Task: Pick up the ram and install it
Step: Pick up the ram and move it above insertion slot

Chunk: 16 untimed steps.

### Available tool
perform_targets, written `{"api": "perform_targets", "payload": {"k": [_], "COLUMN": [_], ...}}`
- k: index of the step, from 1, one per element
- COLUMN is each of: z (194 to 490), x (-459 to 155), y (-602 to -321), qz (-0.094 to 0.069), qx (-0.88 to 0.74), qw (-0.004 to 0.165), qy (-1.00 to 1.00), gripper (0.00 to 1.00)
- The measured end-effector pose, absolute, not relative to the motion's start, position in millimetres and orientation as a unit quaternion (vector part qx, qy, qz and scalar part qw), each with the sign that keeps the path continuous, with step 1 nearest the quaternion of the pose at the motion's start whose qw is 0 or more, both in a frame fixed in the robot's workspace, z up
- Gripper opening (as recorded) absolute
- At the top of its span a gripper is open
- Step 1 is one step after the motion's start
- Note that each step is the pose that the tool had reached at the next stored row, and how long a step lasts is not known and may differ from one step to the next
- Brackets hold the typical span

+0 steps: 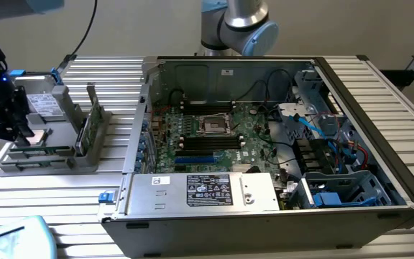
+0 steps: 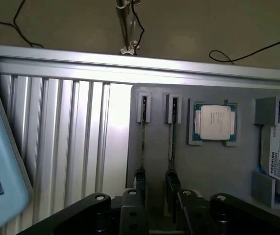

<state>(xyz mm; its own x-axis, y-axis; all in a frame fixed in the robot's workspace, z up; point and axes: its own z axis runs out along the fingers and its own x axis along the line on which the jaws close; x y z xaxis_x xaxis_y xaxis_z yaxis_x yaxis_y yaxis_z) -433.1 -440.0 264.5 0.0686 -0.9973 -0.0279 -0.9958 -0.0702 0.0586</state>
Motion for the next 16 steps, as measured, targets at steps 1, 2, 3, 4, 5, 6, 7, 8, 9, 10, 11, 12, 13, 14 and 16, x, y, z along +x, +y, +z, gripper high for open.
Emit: {"api": "perform_targets", "payload": {"k": [1, 2, 3, 4, 5, 6, 7, 8, 9, 10, 11, 12, 13, 14, 16], "z": [262.6, 260.8, 259.0, 257.2, 255.4, 253.6, 251.7, 250.0, 248.0, 246.2, 244.4, 242.5, 240.7, 239.0, 235.3], "x": [-433.2, -433.2, -433.2, -433.1, -433.1, -433.1, -433.1, -433.1, -433.1, -433.2, -433.1, -433.1, -433.1, -433.1, -433.1], "y": [-440.2, -440.3, -440.4, -440.5, -440.5, -440.5, -440.5, -440.6, -440.6, -440.7, -440.8, -440.9, -441.0, -441.1, -441.4], "qz": [-0.030, -0.030, -0.030, -0.030, -0.030, -0.030, -0.030, -0.030, -0.030, -0.030, -0.030, -0.030, -0.030, -0.030, -0.030], "qx": [0.731, 0.732, 0.732, 0.733, 0.734, 0.735, 0.737, 0.738, 0.739, 0.740, 0.741, 0.742, 0.743, 0.743, 0.745], "qw": [0.012, 0.012, 0.012, 0.012, 0.012, 0.012, 0.012, 0.012, 0.012, 0.012, 0.012, 0.012, 0.012, 0.012, 0.012], "qy": [-0.681, -0.681, -0.680, -0.679, -0.678, -0.677, -0.675, -0.674, -0.673, -0.672, -0.671, -0.670, -0.669, -0.668, -0.667], "gripper": [0.31, 0.31, 0.31, 0.31, 0.31, 0.31, 0.31, 0.31, 0.31, 0.31, 0.31, 0.31, 0.31, 0.31, 0.31]}}
